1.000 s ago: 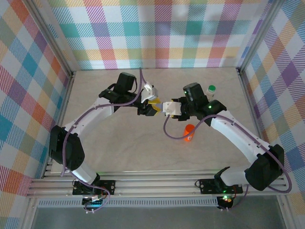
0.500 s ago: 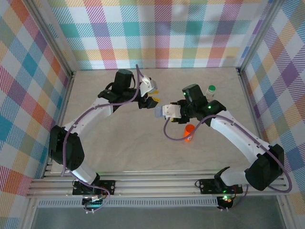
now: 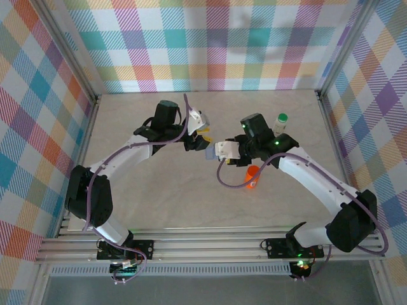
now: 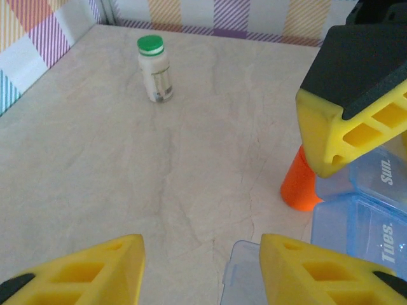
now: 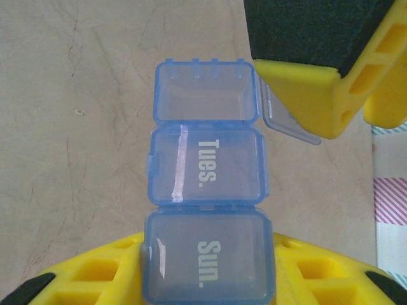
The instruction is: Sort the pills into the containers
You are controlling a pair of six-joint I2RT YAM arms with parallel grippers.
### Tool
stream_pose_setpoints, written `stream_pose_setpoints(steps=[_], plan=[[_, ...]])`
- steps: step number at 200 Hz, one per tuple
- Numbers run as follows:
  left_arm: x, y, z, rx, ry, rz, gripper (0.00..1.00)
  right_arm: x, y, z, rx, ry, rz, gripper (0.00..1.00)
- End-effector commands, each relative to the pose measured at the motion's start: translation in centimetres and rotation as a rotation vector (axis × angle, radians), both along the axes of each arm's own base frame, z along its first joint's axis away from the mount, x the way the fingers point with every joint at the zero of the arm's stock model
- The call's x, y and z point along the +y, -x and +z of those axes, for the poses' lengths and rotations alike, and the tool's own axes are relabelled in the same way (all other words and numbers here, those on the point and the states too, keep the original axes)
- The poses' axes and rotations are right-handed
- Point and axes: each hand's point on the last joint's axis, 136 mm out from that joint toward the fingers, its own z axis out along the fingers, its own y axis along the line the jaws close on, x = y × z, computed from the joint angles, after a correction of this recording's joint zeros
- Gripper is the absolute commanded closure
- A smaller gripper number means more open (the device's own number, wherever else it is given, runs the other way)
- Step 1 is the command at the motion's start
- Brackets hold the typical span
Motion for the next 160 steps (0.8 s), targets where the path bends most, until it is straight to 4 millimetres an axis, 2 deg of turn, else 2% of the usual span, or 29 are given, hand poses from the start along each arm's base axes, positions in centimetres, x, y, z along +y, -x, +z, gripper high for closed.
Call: stream_pose_setpoints(steps=[1, 35, 52, 67, 98, 122, 141, 152, 160], plan=[[0.5, -0.5, 1.4, -0.057, 0.025, 0.065, 0.50, 1.1, -0.4, 0.7, -0.009, -0.049, 0.012, 0.99], [2.1, -0.8, 6.7, -0.195, 0.140, 0.191, 0.47, 1.0, -1.1, -0.8, 0.015, -0.013, -0.002, 1.00], [3.8, -1.1, 7.6, -0.242, 0.145, 0.301, 0.46, 1.1, -1.8, -1.7, 0.037, -0.002, -0.006, 1.00], [5.6, -0.9, 7.4, -0.265, 0.157, 0.399, 0.45, 1.3, -2.6, -2.5, 0.059, 0.003, -0.009, 1.00], [8.0, 2.3, 6.3, -0.310, 0.250, 0.524, 0.46, 2.2, -4.7, -4.2, 0.103, 0.007, 0.000, 1.00], [9.5, 4.3, 4.4, -0.308, 0.249, 0.656, 0.45, 2.8, -6.4, -5.8, 0.144, 0.006, 0.005, 1.00], [12.5, 5.1, 4.1, -0.274, 0.340, 0.835, 0.42, 3.3, -8.0, -7.2, 0.180, -0.011, 0.006, 1.00], [15.4, 5.3, 3.9, -0.209, 0.421, 0.996, 0.29, 3.4, -9.0, -7.9, 0.192, -0.016, 0.009, 1.00], [17.8, 5.7, 3.7, -0.151, 0.480, 1.125, 0.08, 3.5, -9.7, -8.5, 0.200, -0.011, 0.007, 1.00]])
